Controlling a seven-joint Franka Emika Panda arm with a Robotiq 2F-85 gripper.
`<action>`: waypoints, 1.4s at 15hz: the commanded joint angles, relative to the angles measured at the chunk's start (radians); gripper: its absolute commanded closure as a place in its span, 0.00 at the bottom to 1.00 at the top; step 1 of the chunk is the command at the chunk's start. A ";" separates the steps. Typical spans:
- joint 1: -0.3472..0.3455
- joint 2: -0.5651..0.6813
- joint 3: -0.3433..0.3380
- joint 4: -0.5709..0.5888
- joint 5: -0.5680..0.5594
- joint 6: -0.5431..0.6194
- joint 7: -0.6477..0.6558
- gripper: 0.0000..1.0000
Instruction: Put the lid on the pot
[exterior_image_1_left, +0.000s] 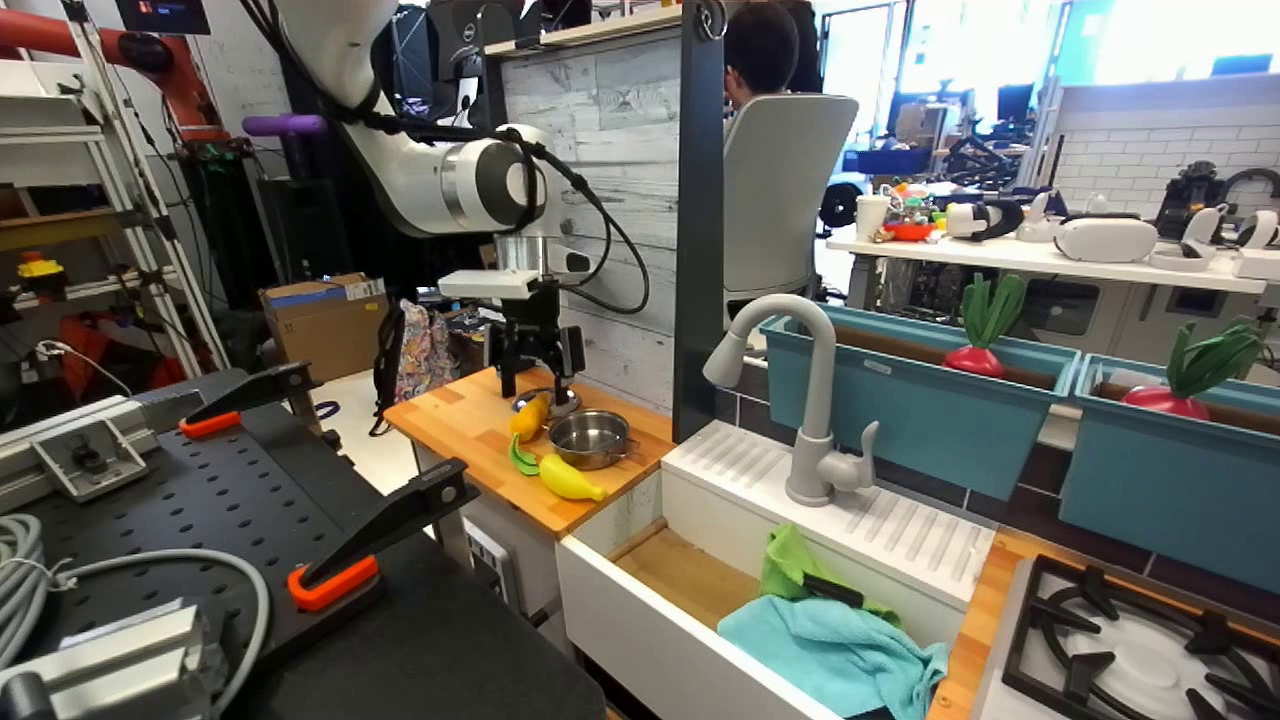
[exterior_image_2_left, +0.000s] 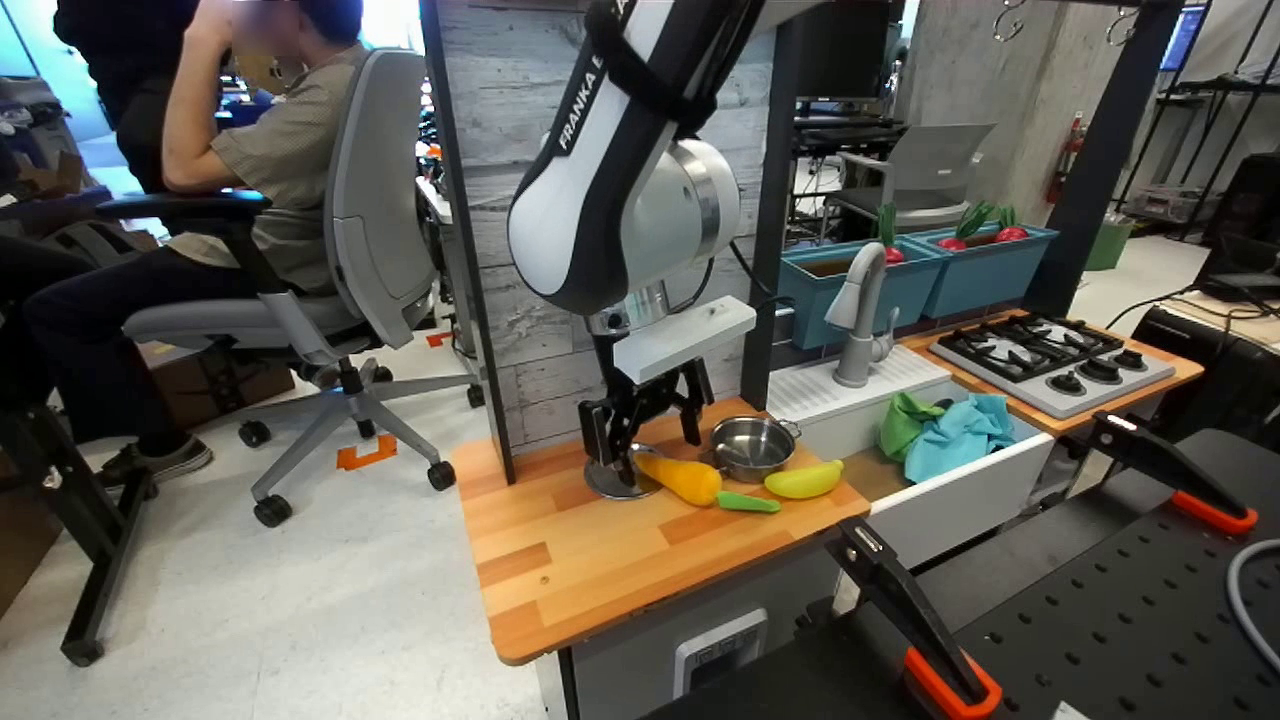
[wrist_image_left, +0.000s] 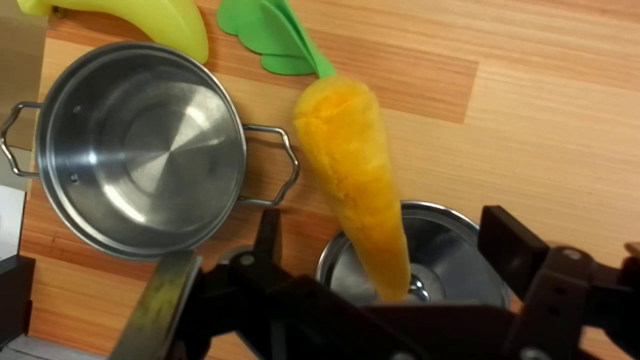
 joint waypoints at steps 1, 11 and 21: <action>0.037 0.021 -0.021 0.058 -0.057 -0.043 0.027 0.00; 0.007 -0.004 0.002 -0.010 -0.043 0.021 0.013 0.00; -0.040 -0.040 0.023 -0.154 -0.027 0.370 -0.033 0.00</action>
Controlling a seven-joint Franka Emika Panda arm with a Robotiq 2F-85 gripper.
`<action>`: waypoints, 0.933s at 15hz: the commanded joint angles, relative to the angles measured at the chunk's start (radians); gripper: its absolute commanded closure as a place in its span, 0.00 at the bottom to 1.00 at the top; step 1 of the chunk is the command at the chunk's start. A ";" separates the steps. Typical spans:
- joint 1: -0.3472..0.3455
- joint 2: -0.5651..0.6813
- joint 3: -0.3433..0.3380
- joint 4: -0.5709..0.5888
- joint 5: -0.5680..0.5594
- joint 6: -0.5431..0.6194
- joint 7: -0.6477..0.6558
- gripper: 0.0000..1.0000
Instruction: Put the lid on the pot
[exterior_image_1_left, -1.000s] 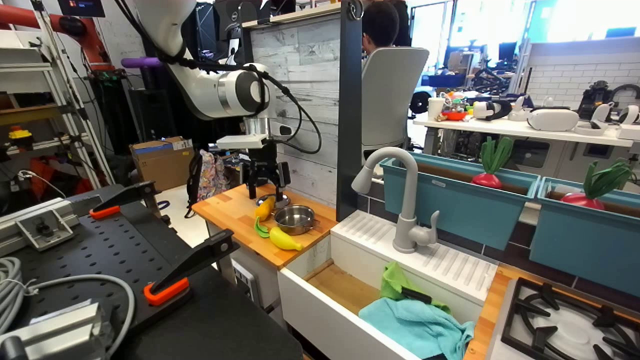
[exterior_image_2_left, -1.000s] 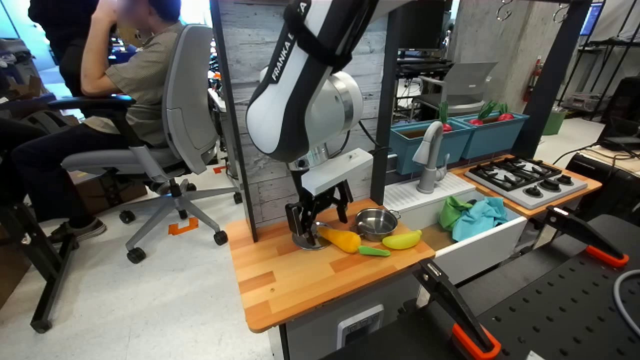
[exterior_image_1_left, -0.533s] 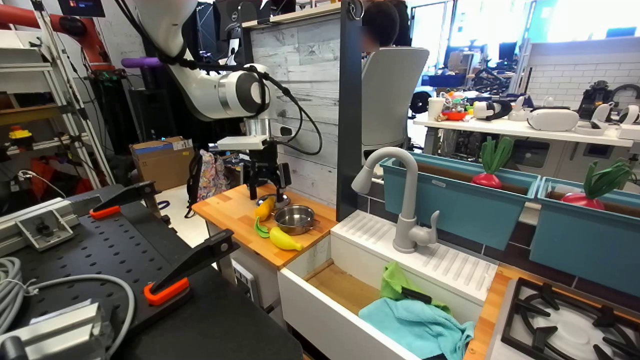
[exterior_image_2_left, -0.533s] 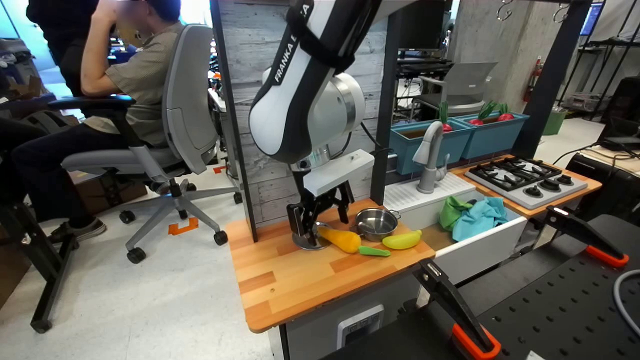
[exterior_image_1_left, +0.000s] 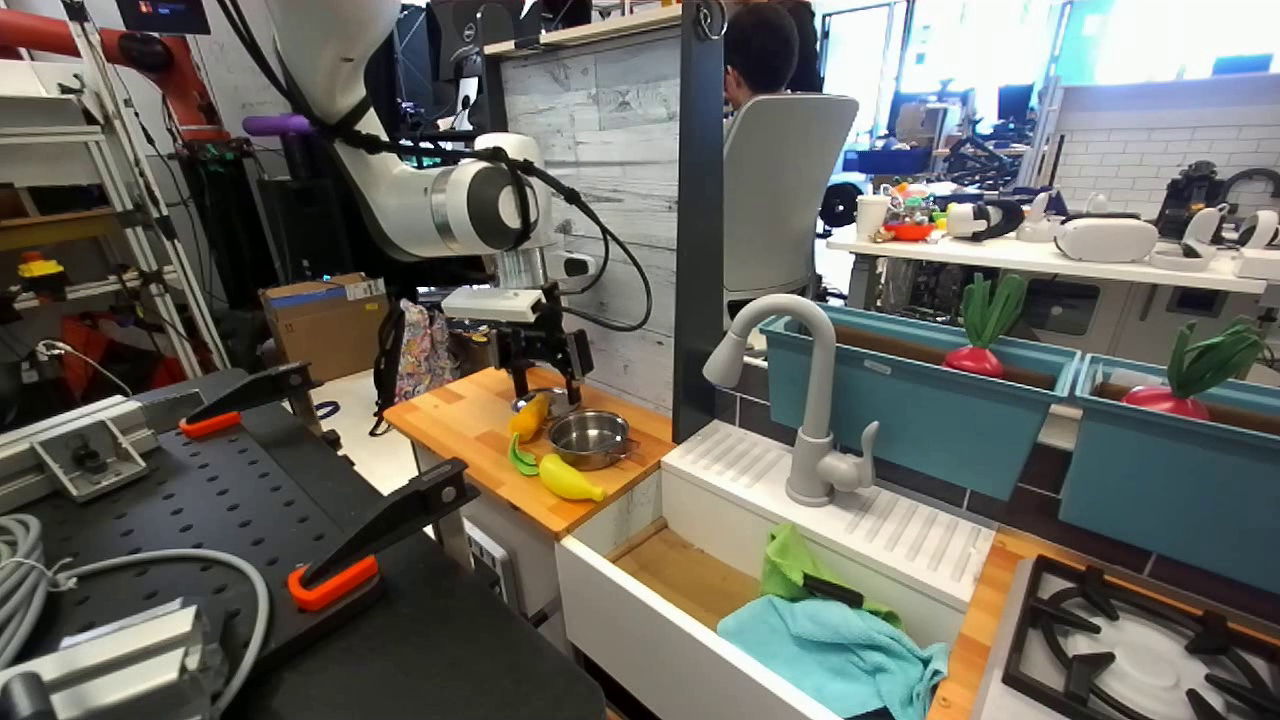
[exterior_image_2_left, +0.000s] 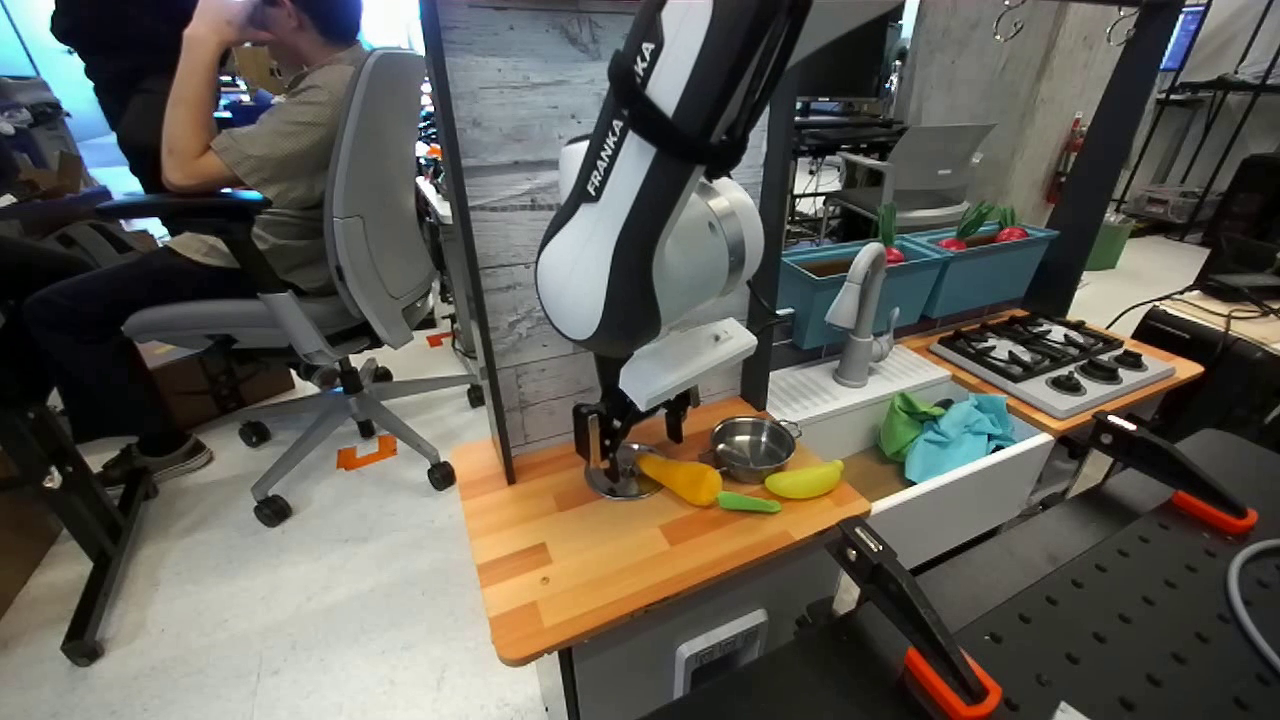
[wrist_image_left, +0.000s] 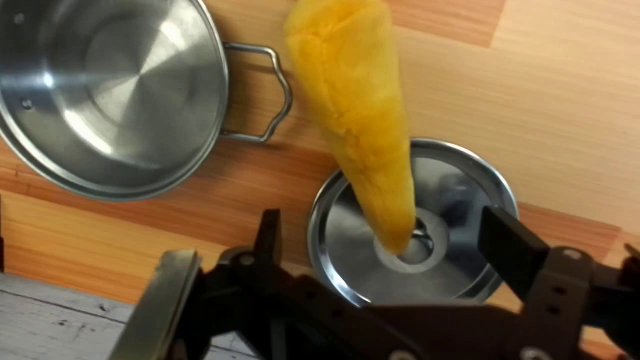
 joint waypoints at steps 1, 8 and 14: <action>-0.043 -0.038 0.032 -0.075 0.007 0.108 -0.044 0.00; -0.085 -0.028 0.062 -0.069 0.014 0.119 -0.100 0.47; -0.082 -0.027 0.065 -0.058 0.011 0.104 -0.112 0.93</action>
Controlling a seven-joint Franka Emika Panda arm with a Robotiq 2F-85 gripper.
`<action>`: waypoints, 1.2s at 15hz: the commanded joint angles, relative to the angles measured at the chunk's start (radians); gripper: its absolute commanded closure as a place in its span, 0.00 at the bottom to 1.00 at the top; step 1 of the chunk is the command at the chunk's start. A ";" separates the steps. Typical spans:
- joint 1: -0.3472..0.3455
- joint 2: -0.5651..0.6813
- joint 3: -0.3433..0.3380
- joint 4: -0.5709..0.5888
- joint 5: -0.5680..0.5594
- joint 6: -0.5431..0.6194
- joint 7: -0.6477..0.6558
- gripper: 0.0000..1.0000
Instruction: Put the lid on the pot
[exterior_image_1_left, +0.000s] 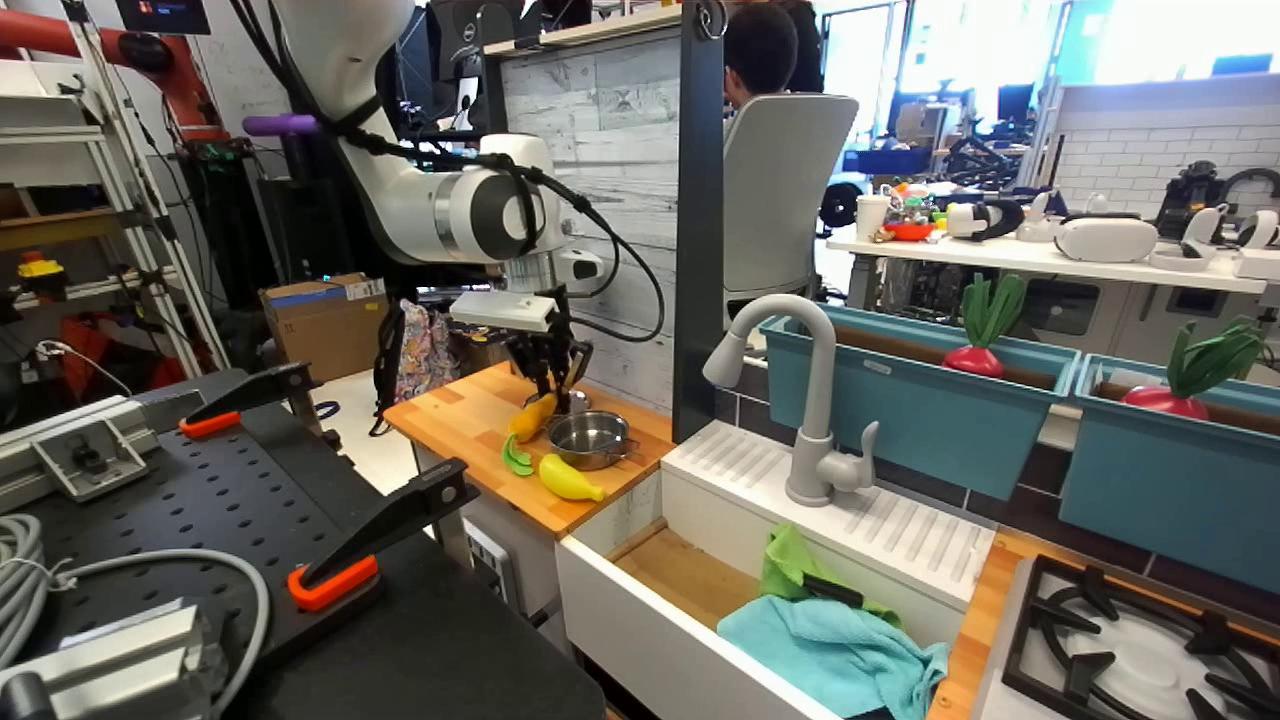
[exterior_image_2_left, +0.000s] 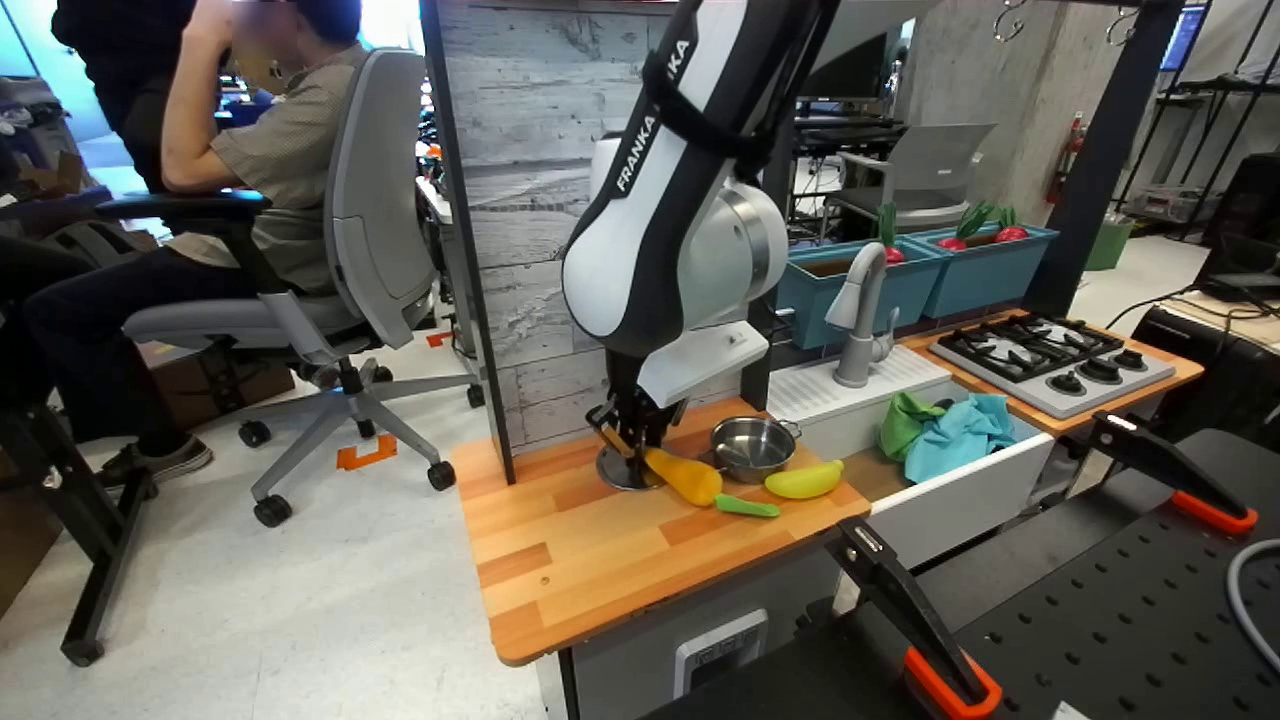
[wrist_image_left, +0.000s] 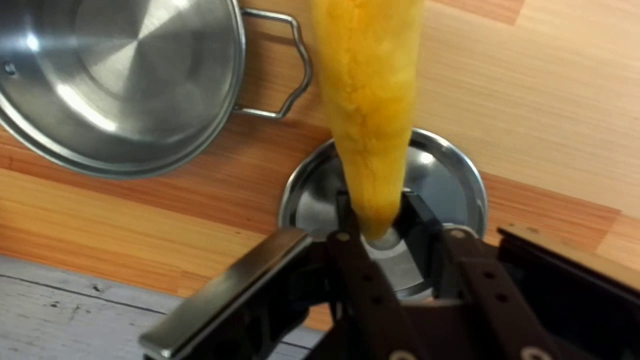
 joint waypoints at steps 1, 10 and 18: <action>-0.010 -0.019 0.014 -0.016 0.009 -0.004 -0.025 1.00; 0.062 -0.073 -0.008 -0.066 -0.015 -0.034 0.000 0.95; 0.122 -0.220 -0.010 -0.182 -0.020 -0.107 0.015 0.95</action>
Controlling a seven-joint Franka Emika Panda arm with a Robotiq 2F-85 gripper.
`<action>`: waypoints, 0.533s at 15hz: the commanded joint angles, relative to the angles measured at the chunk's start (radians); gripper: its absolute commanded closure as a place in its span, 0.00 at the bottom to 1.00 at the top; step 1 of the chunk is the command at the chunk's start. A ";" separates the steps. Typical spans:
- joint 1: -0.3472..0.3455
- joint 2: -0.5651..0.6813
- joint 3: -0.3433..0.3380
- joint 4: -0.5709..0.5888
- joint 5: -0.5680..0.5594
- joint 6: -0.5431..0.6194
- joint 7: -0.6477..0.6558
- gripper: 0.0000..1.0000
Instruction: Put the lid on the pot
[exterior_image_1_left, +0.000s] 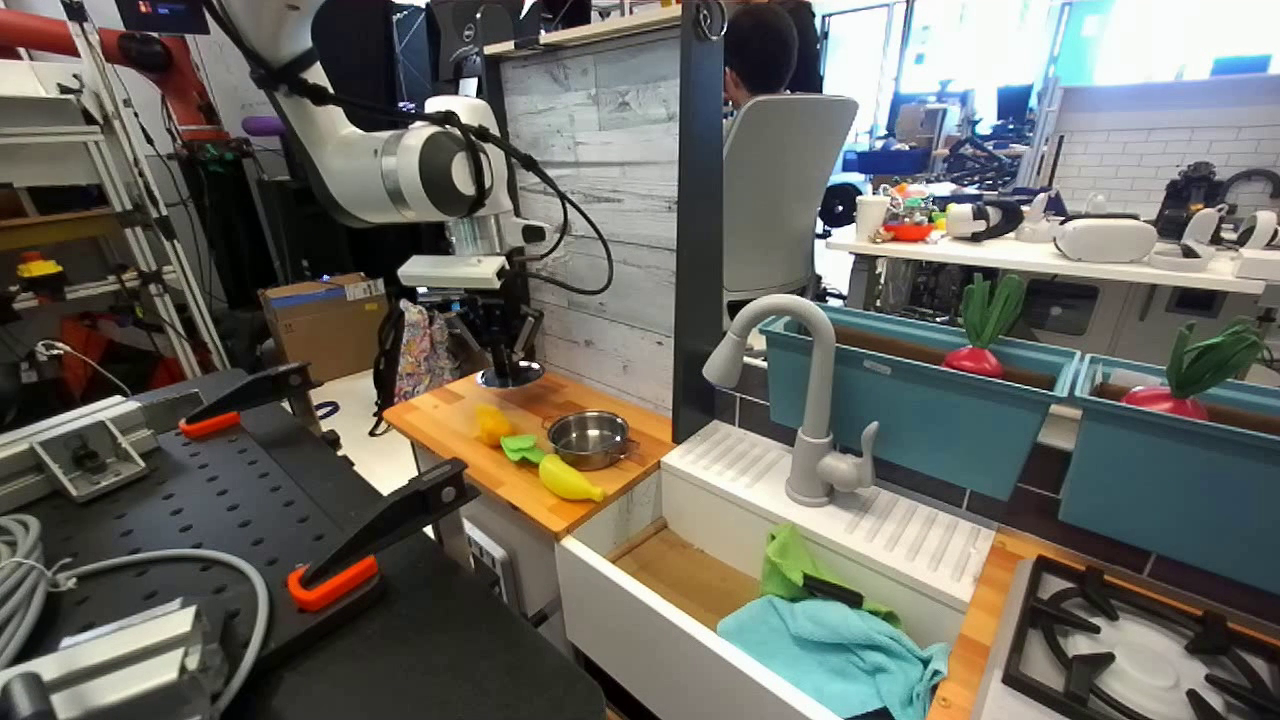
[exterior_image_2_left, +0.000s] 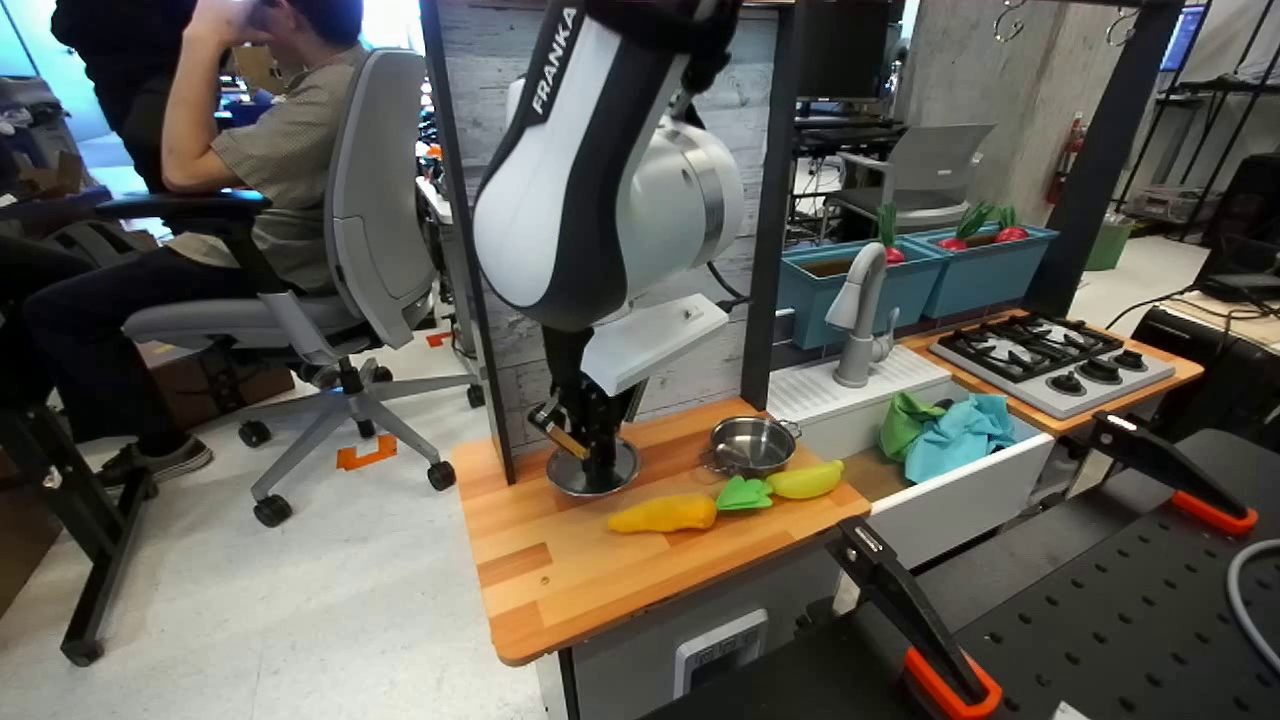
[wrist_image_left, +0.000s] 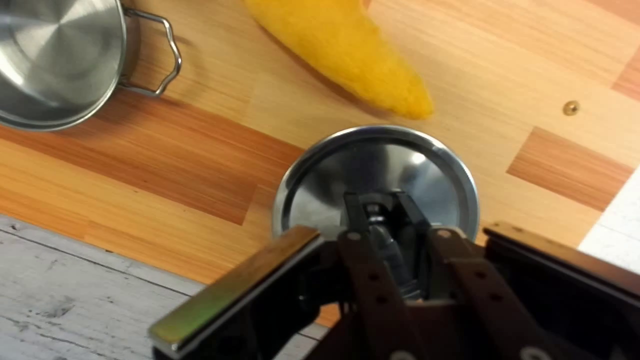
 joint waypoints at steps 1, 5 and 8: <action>-0.002 -0.120 0.003 -0.100 -0.017 -0.075 -0.002 0.95; -0.053 -0.202 0.010 -0.186 -0.011 -0.120 -0.031 0.95; -0.104 -0.235 -0.002 -0.237 -0.009 -0.120 -0.044 0.95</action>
